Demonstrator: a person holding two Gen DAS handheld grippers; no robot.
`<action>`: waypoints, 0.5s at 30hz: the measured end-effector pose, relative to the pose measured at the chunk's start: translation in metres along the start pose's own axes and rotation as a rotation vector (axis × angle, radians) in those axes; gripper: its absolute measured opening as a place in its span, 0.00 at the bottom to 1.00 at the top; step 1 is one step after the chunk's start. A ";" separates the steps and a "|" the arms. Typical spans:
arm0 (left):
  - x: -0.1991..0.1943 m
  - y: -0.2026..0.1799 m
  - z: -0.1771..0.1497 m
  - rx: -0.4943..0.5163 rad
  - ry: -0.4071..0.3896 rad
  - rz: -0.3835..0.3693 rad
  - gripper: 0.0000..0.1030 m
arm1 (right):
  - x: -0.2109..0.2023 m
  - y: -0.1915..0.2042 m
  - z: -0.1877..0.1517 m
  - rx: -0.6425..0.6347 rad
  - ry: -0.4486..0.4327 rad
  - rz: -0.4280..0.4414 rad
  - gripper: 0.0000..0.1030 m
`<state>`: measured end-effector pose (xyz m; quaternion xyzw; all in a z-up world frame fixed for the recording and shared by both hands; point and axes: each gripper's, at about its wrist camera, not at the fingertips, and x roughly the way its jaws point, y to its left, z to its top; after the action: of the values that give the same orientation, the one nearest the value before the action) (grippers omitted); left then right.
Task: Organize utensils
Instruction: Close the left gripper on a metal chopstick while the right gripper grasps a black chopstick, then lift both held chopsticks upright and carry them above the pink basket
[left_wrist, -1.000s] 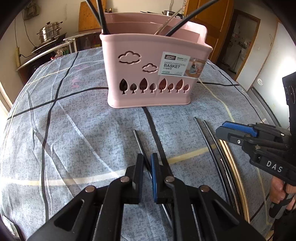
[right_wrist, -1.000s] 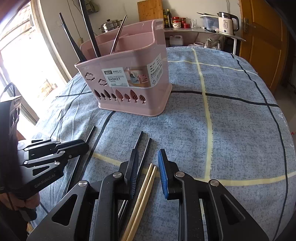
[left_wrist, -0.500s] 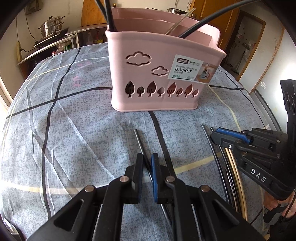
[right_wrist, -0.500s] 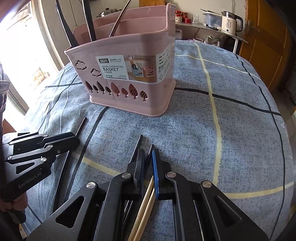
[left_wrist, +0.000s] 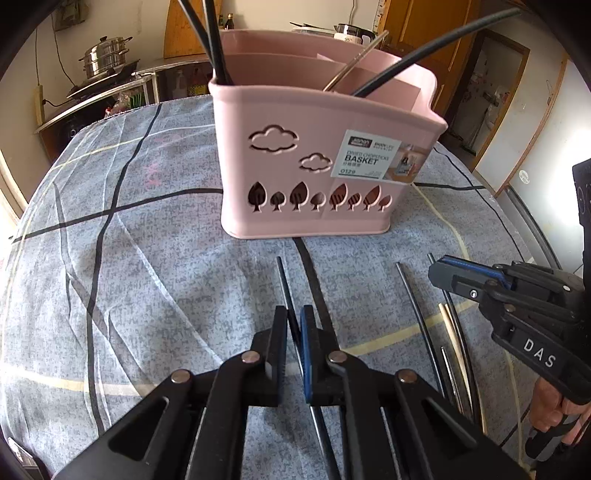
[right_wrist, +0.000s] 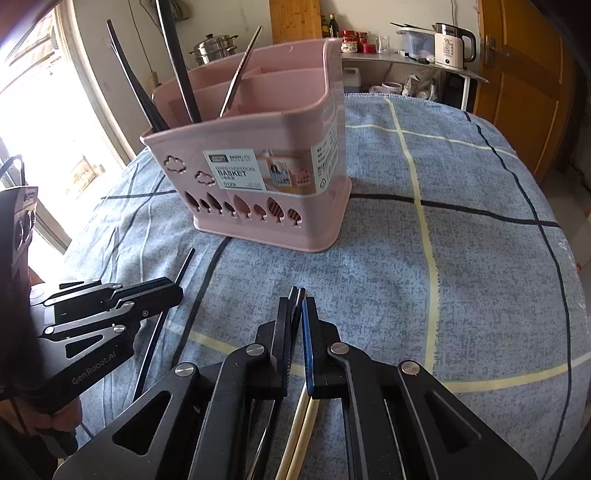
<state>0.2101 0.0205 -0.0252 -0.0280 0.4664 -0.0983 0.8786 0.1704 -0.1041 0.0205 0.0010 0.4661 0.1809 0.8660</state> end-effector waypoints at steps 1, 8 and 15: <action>-0.005 0.000 0.001 0.000 -0.010 -0.006 0.07 | -0.005 0.001 0.001 -0.001 -0.012 0.004 0.05; -0.047 -0.003 0.010 0.014 -0.098 -0.043 0.06 | -0.054 0.003 0.011 -0.012 -0.125 0.028 0.05; -0.097 -0.006 0.019 0.041 -0.200 -0.061 0.05 | -0.106 0.010 0.022 -0.030 -0.243 0.042 0.05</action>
<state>0.1721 0.0327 0.0657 -0.0337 0.3733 -0.1314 0.9177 0.1321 -0.1239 0.1200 0.0198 0.3548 0.2046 0.9121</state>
